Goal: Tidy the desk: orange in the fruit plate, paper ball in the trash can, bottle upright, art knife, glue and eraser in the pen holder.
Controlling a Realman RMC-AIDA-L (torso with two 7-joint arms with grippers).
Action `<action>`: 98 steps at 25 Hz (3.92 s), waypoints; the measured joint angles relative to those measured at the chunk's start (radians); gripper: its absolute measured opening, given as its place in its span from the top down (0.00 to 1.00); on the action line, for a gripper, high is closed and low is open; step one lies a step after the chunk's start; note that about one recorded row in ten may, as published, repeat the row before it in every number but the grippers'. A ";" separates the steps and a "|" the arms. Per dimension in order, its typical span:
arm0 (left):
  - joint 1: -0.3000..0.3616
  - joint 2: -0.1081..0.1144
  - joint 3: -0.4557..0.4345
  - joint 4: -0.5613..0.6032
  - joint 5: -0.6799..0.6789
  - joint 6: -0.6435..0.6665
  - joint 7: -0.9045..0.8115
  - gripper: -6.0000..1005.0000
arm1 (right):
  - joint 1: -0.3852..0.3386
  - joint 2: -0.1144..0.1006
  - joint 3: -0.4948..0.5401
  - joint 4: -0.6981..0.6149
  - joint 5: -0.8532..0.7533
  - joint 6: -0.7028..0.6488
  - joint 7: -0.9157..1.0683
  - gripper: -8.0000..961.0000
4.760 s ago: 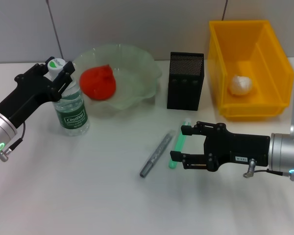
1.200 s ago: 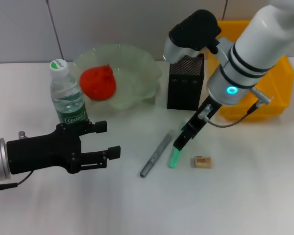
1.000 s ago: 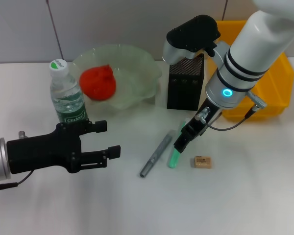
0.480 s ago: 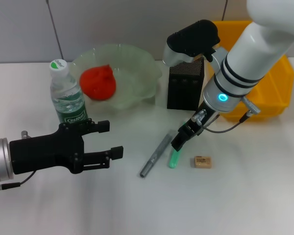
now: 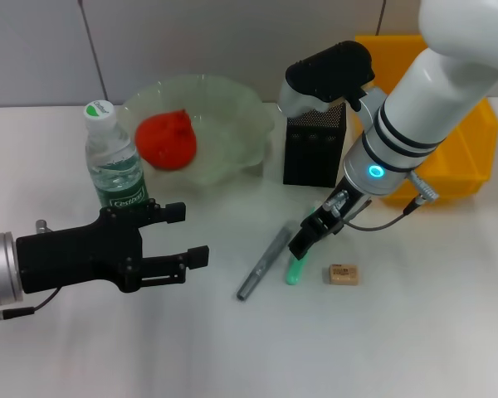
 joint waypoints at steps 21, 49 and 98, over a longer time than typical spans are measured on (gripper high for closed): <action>-0.003 -0.001 0.000 0.000 -0.002 0.000 0.000 0.19 | -0.007 0.000 0.000 0.019 0.014 0.051 -0.004 0.18; -0.007 -0.003 0.000 0.000 -0.008 0.000 -0.008 0.20 | -0.007 0.000 -0.089 0.021 0.066 0.087 -0.033 0.18; -0.010 0.002 -0.013 0.002 -0.009 -0.009 -0.009 0.21 | -0.044 0.000 -0.215 -0.016 0.130 0.137 -0.044 0.18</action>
